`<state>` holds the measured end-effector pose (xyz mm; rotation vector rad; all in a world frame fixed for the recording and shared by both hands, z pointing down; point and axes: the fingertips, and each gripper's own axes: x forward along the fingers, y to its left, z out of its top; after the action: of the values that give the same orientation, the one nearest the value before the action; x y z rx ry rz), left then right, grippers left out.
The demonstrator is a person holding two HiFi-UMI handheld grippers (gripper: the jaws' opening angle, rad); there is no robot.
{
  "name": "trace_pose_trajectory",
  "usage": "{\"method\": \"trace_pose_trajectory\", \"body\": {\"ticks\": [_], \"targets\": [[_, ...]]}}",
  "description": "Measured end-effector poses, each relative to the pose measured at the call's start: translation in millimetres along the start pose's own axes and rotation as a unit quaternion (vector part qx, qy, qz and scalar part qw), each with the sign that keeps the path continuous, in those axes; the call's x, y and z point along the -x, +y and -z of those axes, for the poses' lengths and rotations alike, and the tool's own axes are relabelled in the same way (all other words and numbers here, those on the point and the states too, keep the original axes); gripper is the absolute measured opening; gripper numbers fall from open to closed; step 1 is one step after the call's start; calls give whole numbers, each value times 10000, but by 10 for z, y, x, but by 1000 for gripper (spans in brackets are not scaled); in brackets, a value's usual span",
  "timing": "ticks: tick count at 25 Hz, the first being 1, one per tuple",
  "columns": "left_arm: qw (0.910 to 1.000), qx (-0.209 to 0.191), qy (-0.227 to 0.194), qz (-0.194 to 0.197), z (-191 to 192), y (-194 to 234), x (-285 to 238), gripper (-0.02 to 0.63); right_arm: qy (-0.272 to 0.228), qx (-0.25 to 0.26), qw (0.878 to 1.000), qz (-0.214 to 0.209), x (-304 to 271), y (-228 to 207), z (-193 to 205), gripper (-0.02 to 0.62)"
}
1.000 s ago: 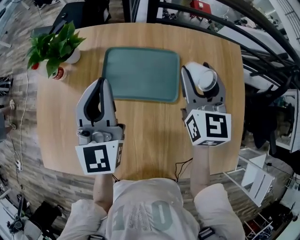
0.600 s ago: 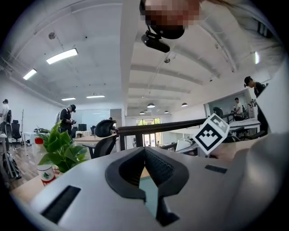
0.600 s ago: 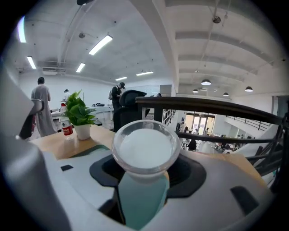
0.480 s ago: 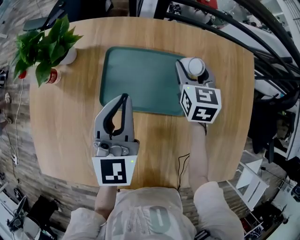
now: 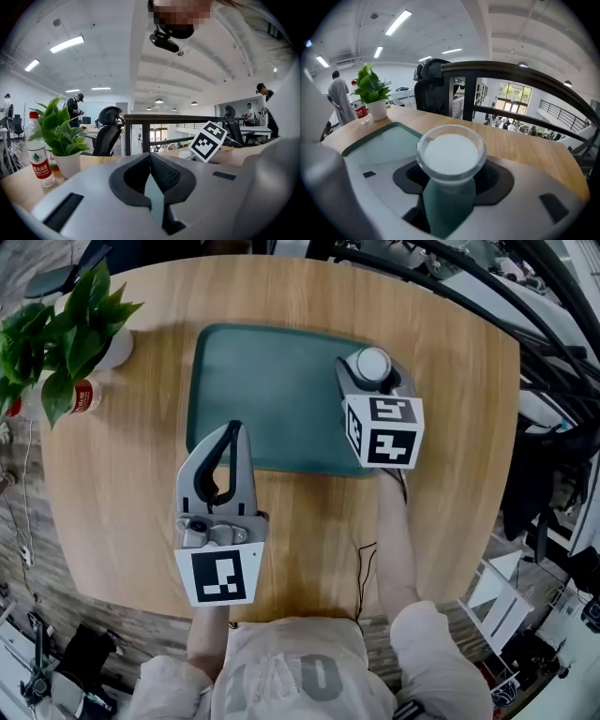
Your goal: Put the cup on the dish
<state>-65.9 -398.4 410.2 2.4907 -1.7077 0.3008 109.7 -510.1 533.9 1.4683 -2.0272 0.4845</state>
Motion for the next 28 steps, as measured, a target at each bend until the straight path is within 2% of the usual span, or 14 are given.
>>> {"method": "trace_pose_trajectory", "body": {"ticks": [12, 24, 28], "targets": [[9998, 172, 23, -54, 53, -60, -23, 9, 121, -111, 9998, 85, -57, -41, 76, 262], [9999, 128, -88, -66, -66, -43, 42, 9, -395, 12, 9991, 128, 160, -56, -238, 270], [9996, 110, -223, -131, -238, -48, 160, 9, -670, -155, 9976, 26, 408, -62, -455, 270]]}}
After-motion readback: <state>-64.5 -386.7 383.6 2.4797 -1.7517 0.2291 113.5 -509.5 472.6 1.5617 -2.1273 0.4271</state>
